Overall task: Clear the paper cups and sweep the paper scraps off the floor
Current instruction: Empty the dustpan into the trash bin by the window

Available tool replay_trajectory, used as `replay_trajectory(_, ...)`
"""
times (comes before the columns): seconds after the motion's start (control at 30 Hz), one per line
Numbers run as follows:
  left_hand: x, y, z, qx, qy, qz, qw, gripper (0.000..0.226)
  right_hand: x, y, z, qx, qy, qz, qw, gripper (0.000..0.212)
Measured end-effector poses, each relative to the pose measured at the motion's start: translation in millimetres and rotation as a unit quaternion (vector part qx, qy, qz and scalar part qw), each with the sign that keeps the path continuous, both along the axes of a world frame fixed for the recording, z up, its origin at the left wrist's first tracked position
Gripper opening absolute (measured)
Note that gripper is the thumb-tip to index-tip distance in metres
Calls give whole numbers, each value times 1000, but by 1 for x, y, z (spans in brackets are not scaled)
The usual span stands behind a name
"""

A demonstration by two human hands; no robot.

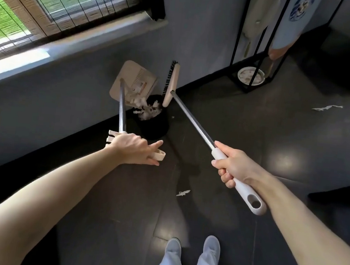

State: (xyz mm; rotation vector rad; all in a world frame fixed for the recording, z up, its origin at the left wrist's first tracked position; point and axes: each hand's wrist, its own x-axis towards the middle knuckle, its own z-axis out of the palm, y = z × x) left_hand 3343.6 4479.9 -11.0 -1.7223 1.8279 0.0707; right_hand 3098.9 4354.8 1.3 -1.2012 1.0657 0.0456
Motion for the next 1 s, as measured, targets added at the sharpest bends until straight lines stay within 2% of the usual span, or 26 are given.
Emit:
replay_trajectory(0.2, -4, 23, -28, 63, -8, -33, 997, 78, -1, 1, -6, 0, 7, 11, 1000, 65)
replay_trajectory(0.4, -7, 28, -33, 48, 11, -41, 998, 75, -3, 6, -11, -5, 19, 13, 1000, 65)
replay_trajectory(0.53, 2, 30, -12, 34, -15, -46, 998, 77, -1, 5, -9, -2, 16, 1, 1000, 65)
replay_trajectory(0.6, 10, 30, 3, -1, -33, -43, 999, 81, 1, 5, -5, -3, 14, -6, 1000, 64)
replay_trajectory(0.67, 11, 32, 21, -131, 3, -49, 990, 84, 4, 6, -1, -2, 10, -15, 1000, 64)
replay_trajectory(0.73, 4, 27, 54, -280, 114, 35, 953, 65, 6, 7, 4, 0, 3, -27, 1000, 64)
replay_trajectory(0.8, 5, 10, 93, -356, 221, 178, 890, 55, 6, 8, 9, -2, -2, -32, 999, 64)
replay_trajectory(0.83, 6, 2, 112, -395, 284, 239, 840, 59, 5, 8, 11, -6, -2, -32, 999, 64)
replay_trajectory(0.87, 7, -6, 132, -446, 362, 272, 772, 63, 4, 9, 14, -11, -1, -31, 999, 64)
replay_trajectory(0.9, 8, -13, 151, -499, 423, 276, 704, 65, 1, 10, 16, -15, 2, -33, 999, 63)
replay_trajectory(0.93, 9, -18, 165, -529, 459, 263, 664, 68, -2, 10, 18, -17, 3, -36, 999, 63)
replay_trajectory(0.97, 8, -23, 177, -542, 472, 250, 649, 71, -7, 10, 20, -19, 5, -42, 999, 63)
replay_trajectory(1.0, 11, -26, 181, -544, 473, 246, 648, 75, -13, 10, 22, -21, 9, -46, 999, 63)
